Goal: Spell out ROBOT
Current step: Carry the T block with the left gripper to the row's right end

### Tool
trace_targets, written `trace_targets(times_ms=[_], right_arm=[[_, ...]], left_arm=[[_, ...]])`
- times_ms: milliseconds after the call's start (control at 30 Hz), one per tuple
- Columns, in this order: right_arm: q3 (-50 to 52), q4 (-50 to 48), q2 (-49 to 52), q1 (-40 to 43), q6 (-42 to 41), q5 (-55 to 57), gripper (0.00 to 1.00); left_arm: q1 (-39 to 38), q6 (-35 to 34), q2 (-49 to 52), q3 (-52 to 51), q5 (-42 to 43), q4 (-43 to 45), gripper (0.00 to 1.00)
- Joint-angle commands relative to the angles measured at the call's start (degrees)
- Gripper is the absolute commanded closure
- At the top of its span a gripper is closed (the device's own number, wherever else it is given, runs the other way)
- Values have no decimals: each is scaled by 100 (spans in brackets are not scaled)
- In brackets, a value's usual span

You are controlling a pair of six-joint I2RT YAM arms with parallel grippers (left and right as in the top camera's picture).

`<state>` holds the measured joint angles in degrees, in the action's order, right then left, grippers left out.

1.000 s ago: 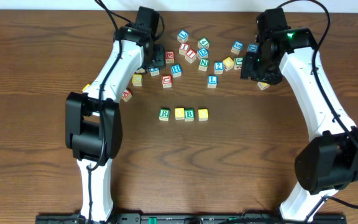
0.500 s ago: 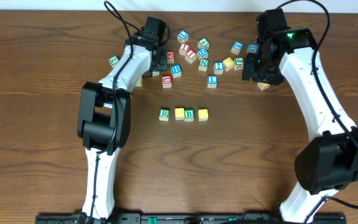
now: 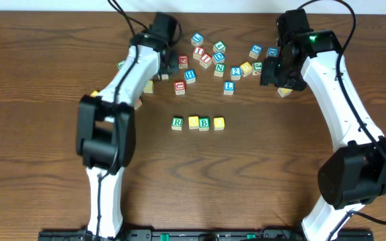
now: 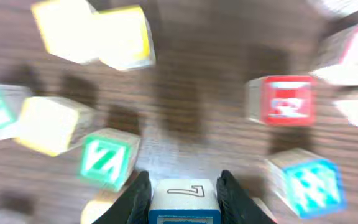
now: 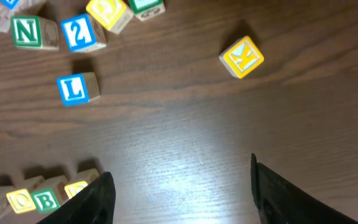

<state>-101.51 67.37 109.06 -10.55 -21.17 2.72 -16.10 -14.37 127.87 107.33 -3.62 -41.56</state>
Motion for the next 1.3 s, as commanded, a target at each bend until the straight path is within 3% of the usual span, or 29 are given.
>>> trace_targets(times_ms=[0, 167, 267, 400, 867, 1033, 1067, 1167, 1267], right_arm=[[7, -146, -39, 155, 68, 190, 34], [7, -291, -39, 876, 66, 157, 34], [7, -310, -39, 1346, 66, -39, 34], [7, -302, -39, 1620, 66, -181, 34], [7, -203, -39, 1609, 68, -181, 33], [7, -199, -39, 1609, 68, -181, 33], [7, -199, -39, 1609, 66, -181, 33], [7, -175, -39, 1609, 70, -181, 33], [7, -90, -39, 1609, 157, -181, 32]], left_arm=[[-232, -94, -1056, 44, 136, -337, 78], [-1080, -1067, -1419, 33, 188, -1165, 78], [-1764, -1207, -1200, -109, 184, -1239, 78], [-2516, -1904, -586, -125, 140, -1058, 77], [-2879, -2898, 529, -127, 146, -289, 77], [-2896, -2900, 531, -122, 144, -243, 46], [-2881, -2872, 531, -66, 144, -245, 44], [-2776, -1941, 190, 352, 142, -247, 37], [-2538, -815, -544, 671, 140, -352, 37]])
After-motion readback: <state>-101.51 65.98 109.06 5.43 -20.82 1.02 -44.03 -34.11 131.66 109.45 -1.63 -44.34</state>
